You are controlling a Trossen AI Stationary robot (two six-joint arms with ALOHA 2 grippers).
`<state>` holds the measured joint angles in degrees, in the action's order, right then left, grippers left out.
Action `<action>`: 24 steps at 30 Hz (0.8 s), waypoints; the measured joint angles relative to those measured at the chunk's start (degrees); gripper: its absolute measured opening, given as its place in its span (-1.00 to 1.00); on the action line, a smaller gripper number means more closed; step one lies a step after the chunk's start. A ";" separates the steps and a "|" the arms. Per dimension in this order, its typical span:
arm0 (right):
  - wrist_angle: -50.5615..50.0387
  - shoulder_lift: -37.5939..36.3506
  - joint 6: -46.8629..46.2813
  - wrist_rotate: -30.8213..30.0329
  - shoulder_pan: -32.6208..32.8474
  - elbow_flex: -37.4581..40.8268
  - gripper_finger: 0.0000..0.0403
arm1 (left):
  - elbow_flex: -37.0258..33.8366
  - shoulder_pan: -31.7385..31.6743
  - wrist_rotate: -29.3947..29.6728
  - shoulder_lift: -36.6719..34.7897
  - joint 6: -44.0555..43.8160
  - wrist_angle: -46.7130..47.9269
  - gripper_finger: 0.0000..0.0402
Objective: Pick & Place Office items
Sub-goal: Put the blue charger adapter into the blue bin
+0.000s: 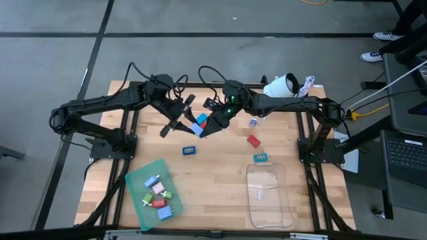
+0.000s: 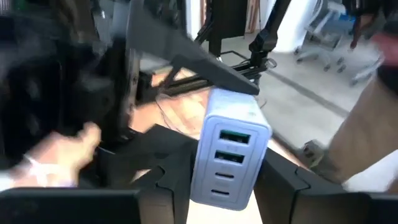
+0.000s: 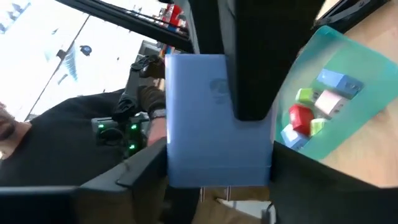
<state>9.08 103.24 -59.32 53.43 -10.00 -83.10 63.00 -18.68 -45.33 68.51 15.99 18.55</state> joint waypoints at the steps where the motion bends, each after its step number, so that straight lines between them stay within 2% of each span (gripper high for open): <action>1: -1.18 -0.07 0.37 -0.28 0.10 -0.05 0.33 | -0.06 0.00 -0.21 -0.04 -1.13 0.45 -0.41; 5: -8.09 -0.08 5.28 0.83 0.92 -0.10 0.65 | -0.13 -0.01 0.13 -0.78 -1.67 2.27 -0.42; 9: -15.36 0.01 9.85 0.98 1.61 -0.05 0.74 | -0.04 -0.51 -0.23 -1.95 0.53 7.60 -0.42; 13: -29.85 -0.05 19.07 -3.62 1.53 -0.07 0.64 | -0.04 -0.86 0.60 -3.34 2.34 13.22 -0.42; 16: -42.71 -0.04 27.74 -11.94 1.38 -0.05 0.52 | -0.04 -1.60 1.45 -4.31 3.59 20.02 -0.42; 18: -49.13 -0.02 31.14 -18.15 1.25 -0.04 0.43 | -0.04 -1.69 5.38 -4.78 6.37 27.39 -0.42; 21: -51.71 -0.02 31.57 -24.29 0.59 -0.03 0.30 | -0.16 -1.46 13.77 -4.79 10.69 40.53 -0.42; 24: -51.50 -0.02 30.85 -27.74 -0.13 -0.03 0.19 | -2.86 -0.27 18.19 -4.78 9.09 46.32 -0.42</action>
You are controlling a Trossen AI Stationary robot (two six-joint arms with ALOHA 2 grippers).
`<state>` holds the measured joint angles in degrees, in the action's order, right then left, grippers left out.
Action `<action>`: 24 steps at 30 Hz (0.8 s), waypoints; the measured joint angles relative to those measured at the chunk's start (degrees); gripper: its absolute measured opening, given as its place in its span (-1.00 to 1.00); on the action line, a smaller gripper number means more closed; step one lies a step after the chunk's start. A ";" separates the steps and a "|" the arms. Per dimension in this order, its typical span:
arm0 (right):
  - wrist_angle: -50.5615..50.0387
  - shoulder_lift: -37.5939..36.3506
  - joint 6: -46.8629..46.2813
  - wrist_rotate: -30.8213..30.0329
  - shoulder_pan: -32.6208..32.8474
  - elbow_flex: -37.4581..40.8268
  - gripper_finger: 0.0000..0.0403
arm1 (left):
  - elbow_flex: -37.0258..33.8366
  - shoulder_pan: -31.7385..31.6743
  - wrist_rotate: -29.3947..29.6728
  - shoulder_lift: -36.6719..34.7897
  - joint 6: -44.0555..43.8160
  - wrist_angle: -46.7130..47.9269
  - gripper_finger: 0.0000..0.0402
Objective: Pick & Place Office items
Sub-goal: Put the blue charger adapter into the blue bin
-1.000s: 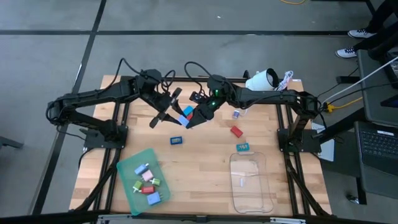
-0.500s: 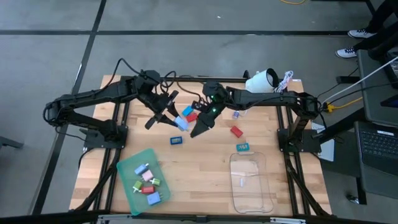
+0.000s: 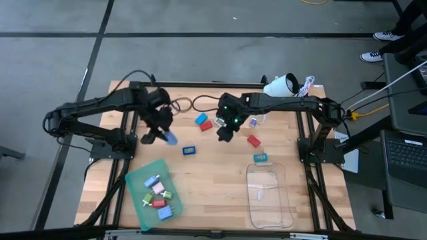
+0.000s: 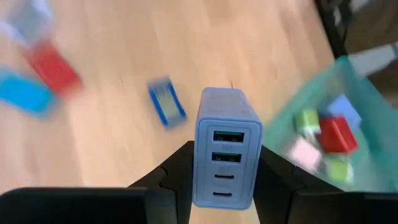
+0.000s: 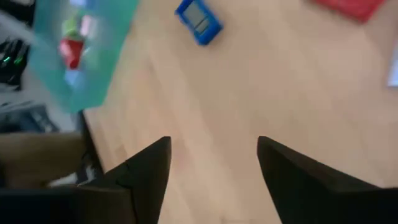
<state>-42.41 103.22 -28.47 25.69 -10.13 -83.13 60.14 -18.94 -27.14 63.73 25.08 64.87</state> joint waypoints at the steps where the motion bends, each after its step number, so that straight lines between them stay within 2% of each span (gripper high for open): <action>1: -0.03 0.00 -0.02 -1.02 -0.23 0.00 0.16 | -1.48 0.47 0.07 -0.19 -2.25 0.38 -0.42; 6: -0.16 0.00 0.50 -3.76 -1.36 0.00 0.08 | -10.26 4.95 -0.21 -2.78 -12.44 -1.17 -0.42; 11: -0.39 0.00 4.75 -3.82 -1.82 0.00 0.08 | -17.54 11.20 1.79 -6.39 -27.66 -4.62 -0.42; 18: -0.57 0.00 11.24 -3.85 -2.91 0.00 0.08 | -18.34 19.85 6.91 -10.99 -45.54 -5.54 -0.42; 24: -0.57 0.00 13.95 -3.82 -4.86 0.00 0.08 | -18.30 27.85 7.94 -10.28 -55.52 -3.07 -0.42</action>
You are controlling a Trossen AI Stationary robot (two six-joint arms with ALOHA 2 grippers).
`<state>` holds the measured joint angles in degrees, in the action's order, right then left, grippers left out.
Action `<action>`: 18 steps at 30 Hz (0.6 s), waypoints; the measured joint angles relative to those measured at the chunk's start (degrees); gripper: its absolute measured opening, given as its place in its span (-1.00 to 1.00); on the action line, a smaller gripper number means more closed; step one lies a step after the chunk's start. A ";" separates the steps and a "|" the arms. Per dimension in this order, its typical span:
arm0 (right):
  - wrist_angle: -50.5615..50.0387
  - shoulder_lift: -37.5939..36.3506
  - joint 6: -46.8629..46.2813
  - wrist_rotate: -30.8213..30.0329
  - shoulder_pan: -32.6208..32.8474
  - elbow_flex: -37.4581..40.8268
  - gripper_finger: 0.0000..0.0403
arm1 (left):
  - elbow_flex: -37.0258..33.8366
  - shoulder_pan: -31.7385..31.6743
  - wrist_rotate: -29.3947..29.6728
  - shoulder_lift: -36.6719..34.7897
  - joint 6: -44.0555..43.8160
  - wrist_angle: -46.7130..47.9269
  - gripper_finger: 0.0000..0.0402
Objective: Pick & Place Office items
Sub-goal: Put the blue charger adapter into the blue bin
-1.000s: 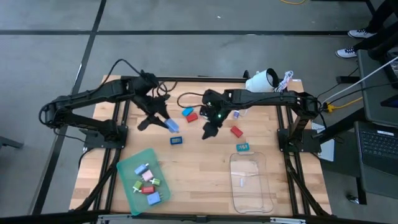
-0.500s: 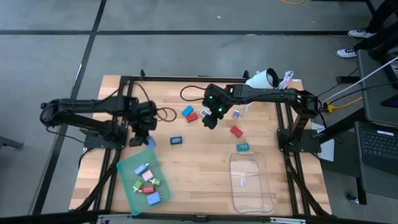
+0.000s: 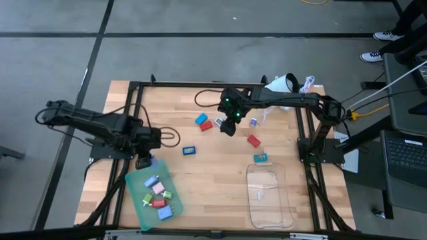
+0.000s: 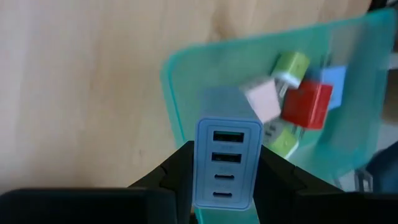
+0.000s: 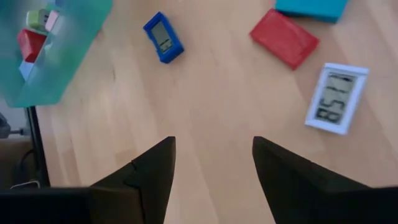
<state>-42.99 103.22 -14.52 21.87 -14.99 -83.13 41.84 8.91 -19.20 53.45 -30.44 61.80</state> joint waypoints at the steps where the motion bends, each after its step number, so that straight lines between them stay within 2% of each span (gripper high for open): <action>1: -0.02 0.00 0.02 0.00 -0.28 0.00 0.08 | -0.02 1.36 0.13 0.34 -1.41 0.59 -0.42; 6: -0.02 0.00 0.82 0.01 -0.94 0.00 0.08 | -1.86 6.78 0.27 1.50 -7.21 2.02 -0.42; 12: -0.03 0.00 1.32 0.04 -0.96 0.00 0.08 | -6.25 11.18 -2.63 1.73 -15.14 -0.06 -0.39; 18: -0.01 0.00 0.17 0.04 -0.96 0.00 0.08 | -7.54 12.48 -2.16 1.71 -20.15 -1.03 -0.01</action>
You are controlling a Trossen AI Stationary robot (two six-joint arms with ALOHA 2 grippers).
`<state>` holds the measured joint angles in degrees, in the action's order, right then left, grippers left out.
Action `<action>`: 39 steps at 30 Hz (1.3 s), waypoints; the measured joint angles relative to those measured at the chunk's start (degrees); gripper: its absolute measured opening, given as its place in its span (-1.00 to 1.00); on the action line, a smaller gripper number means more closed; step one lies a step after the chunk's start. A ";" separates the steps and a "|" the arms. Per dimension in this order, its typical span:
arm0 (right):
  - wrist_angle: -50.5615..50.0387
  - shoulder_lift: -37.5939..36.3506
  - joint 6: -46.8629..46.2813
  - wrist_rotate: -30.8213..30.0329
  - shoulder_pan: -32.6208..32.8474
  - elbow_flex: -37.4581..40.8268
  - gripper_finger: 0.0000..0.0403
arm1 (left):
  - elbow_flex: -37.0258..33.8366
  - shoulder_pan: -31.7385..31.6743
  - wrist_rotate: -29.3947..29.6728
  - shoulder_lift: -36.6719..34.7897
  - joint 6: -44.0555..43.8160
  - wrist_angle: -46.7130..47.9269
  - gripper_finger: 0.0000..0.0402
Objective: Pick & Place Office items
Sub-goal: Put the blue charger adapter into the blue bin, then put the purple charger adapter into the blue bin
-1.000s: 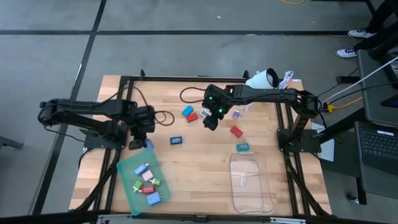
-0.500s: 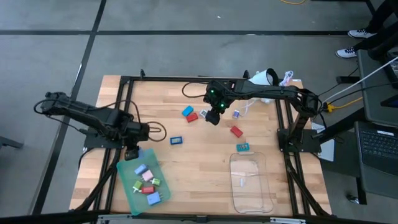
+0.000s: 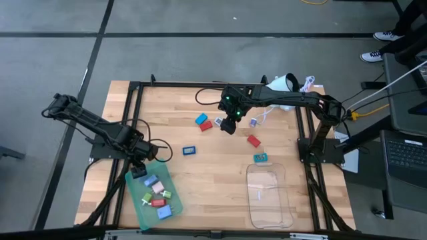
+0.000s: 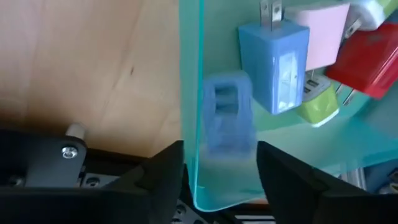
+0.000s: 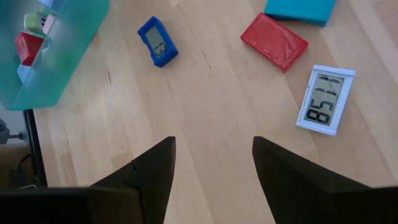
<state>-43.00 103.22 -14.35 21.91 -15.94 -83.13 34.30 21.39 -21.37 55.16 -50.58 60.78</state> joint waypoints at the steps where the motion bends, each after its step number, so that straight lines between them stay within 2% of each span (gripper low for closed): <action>1: 0.02 0.00 0.00 0.00 0.00 0.00 0.08 | 0.00 0.00 0.21 -0.02 -0.52 -0.28 0.05; 8: 0.06 0.00 -0.02 0.15 0.00 0.00 0.08 | 1.88 -0.04 0.41 -1.16 -3.28 -3.42 0.25; 10: 0.09 0.00 -0.02 0.15 0.00 0.00 0.08 | 4.19 -0.30 2.81 -1.77 -3.22 -4.31 0.26; 14: 0.11 0.00 -0.14 0.15 0.00 0.00 0.08 | 10.29 -2.23 12.92 -2.70 -1.44 -4.45 0.25; 19: 0.38 0.00 -0.17 0.17 0.00 0.00 0.08 | 19.09 -7.75 29.07 -2.95 4.97 -5.88 0.25; 22: 0.59 0.00 -0.18 0.17 0.00 0.00 0.08 | 22.04 -11.78 38.34 -2.95 9.05 -10.77 0.25; 24: 0.59 0.00 -0.82 0.17 0.00 0.00 0.08 | 22.38 -14.65 42.14 -2.89 12.55 -15.49 0.25; 27: 0.71 0.00 -1.97 0.17 0.00 0.00 0.08 | 22.40 -18.77 43.94 -0.54 19.66 -20.63 0.25; 31: 3.97 0.00 -3.50 3.73 0.00 0.04 0.08 | 22.36 -22.72 42.09 6.02 27.84 -24.74 0.25; 35: 11.20 -0.86 -7.02 9.81 0.00 0.04 0.08 | 22.36 -26.54 37.51 12.80 29.31 -32.14 0.25; 39: 15.60 -2.41 -9.11 13.23 0.13 0.02 0.08 | 22.34 -30.00 35.11 17.47 30.43 -38.52 0.25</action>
<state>-27.40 100.81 -23.46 35.14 -15.82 -83.11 56.64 -8.61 13.74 72.63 -20.16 22.25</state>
